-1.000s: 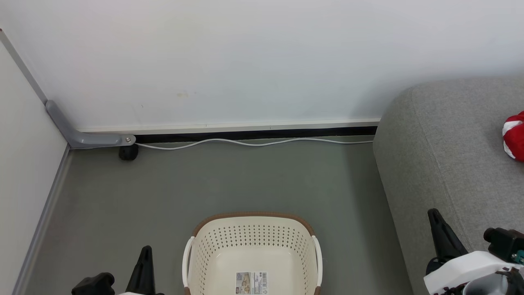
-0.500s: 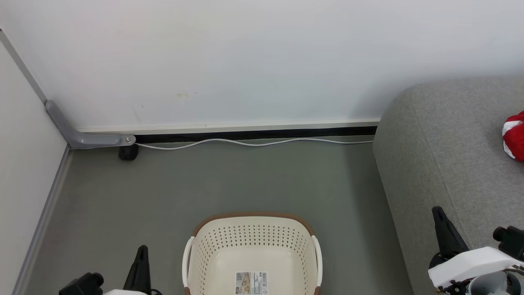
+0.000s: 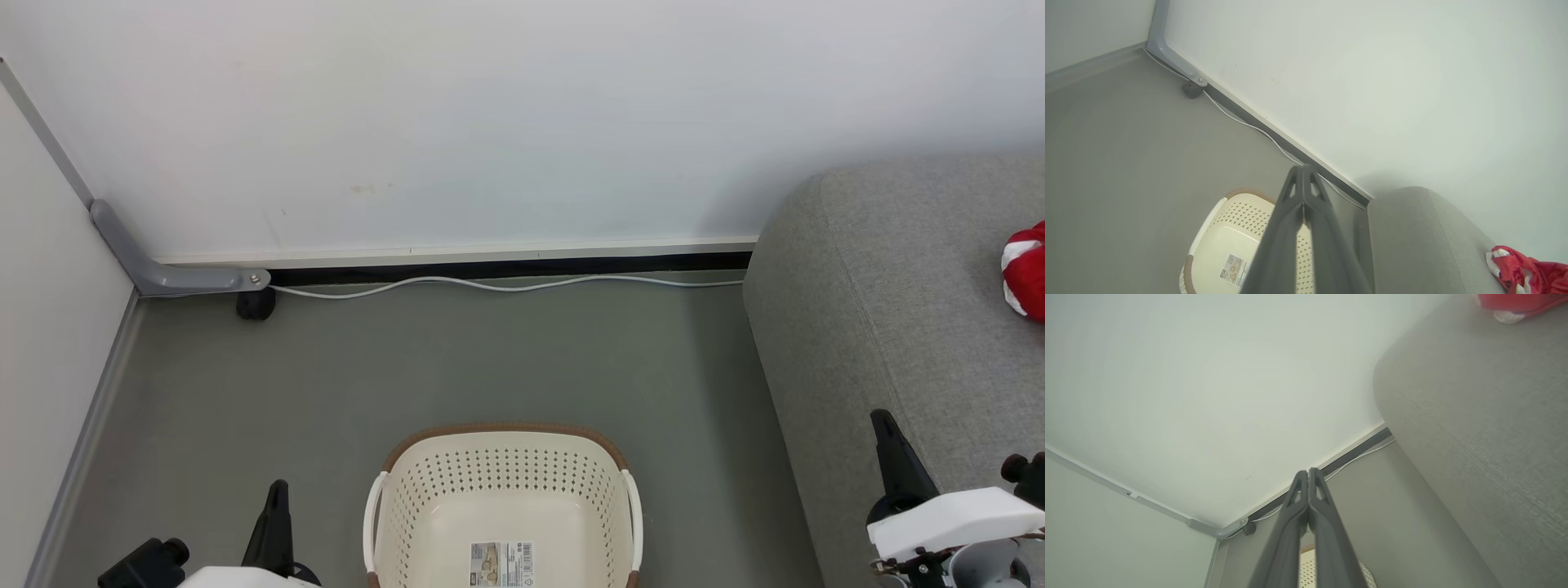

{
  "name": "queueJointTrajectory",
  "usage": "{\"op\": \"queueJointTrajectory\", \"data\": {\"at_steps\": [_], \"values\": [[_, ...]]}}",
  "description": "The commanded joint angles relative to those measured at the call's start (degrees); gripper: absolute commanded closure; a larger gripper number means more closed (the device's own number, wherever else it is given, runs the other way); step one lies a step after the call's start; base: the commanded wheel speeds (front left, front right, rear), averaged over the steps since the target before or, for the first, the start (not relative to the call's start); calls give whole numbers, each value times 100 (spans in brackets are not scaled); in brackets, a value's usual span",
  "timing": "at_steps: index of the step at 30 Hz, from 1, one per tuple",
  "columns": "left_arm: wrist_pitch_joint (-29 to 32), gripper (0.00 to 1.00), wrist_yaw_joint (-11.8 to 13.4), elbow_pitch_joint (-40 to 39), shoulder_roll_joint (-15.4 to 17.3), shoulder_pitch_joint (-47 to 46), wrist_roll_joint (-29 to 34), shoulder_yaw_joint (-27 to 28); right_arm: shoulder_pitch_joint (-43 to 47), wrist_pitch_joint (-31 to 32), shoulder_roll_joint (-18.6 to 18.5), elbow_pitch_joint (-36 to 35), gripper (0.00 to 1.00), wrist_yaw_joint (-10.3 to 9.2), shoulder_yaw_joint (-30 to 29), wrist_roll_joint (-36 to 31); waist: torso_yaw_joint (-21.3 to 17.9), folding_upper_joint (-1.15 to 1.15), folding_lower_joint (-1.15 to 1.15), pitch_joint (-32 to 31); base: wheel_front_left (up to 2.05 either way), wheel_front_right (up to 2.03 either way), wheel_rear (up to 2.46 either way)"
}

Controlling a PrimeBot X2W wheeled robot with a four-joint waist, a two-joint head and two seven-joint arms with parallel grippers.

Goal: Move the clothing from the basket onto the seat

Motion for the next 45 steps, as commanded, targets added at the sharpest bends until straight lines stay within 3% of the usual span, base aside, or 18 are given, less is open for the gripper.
{"op": "queueJointTrajectory", "data": {"at_steps": [1,45], "values": [[47,100,-59,-164,58,-334,-185,133,-149,61,-44,-204,100,8,-44,185,0,0,0,0,0,0,0],[772,100,-403,-229,81,-674,-2740,538,-101,771,343,-477,100,14,-677,2450,-7,0,0,-3,0,0,0]]}}
